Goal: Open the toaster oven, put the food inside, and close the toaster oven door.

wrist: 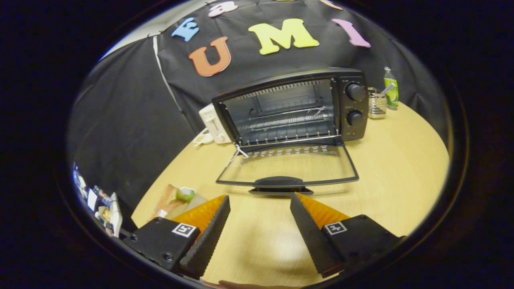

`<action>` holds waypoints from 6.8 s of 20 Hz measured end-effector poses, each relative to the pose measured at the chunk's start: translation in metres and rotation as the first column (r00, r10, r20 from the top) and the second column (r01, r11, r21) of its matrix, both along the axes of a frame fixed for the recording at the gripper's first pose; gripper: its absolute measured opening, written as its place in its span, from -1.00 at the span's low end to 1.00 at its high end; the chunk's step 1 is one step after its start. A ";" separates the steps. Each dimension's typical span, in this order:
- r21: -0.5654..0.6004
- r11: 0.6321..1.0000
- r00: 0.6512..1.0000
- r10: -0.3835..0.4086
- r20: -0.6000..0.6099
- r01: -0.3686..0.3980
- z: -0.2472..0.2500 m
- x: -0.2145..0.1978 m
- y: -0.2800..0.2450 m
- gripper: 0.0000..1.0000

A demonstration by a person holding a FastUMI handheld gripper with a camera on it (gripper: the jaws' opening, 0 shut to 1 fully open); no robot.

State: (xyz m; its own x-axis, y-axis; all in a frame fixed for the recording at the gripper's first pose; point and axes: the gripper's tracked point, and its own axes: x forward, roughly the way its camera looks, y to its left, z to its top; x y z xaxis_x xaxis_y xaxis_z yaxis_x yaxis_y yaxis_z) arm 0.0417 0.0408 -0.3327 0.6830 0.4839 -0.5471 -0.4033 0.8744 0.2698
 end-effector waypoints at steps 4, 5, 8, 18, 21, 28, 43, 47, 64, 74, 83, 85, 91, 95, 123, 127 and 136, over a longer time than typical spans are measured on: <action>0.143 0.974 0.980 0.187 -0.060 -0.177 0.033 -0.027 0.041 0.96; 0.168 0.963 0.967 0.232 -0.105 -0.212 0.033 -0.033 0.051 0.96; 0.300 0.906 0.877 0.386 -0.287 -0.300 0.027 -0.062 0.091 0.91; 0.231 0.923 0.756 0.384 -0.529 -0.308 -0.016 -0.083 0.124 0.72; 0.246 0.934 0.735 0.355 -0.578 -0.258 -0.024 -0.082 0.130 0.66; 0.270 0.950 0.732 0.293 -0.614 -0.154 -0.031 -0.082 0.127 -0.07; 0.511 0.849 0.861 0.355 -0.365 -0.133 0.045 -0.072 0.083 -0.18; 0.592 0.806 0.875 0.288 -0.390 -0.002 0.045 -0.040 0.052 -0.18; 0.425 0.905 0.901 0.185 -0.393 0.000 0.007 0.015 -0.006 -0.17; 0.644 0.761 0.946 0.146 -0.289 0.079 0.061 0.063 -0.003 -0.19; 0.709 0.684 0.968 0.015 -0.250 0.172 0.054 0.152 -0.004 -0.22; 0.727 0.647 0.960 -0.025 -0.279 0.229 0.048 0.171 -0.007 -0.22; 0.772 0.561 0.951 -0.241 -0.192 0.298 0.055 0.230 -0.020 -0.23; 0.715 0.626 0.938 -0.325 -0.123 0.311 0.047 0.252 -0.013 -0.23; -0.297 0.930 0.976 -0.213 0.043 0.216 -0.011 0.211 0.006 0.99; -0.382 0.901 0.978 -0.200 0.059 0.208 -0.005 0.203 0.001 1.00; -0.431 0.894 0.985 -0.160 -0.061 0.118 -0.002 0.143 -0.008 1.00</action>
State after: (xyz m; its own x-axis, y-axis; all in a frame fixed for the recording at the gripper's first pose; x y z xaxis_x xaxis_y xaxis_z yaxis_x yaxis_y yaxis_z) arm 0.1849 0.0328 -0.3352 0.6627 0.0951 -0.7428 -0.2606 0.9592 -0.1097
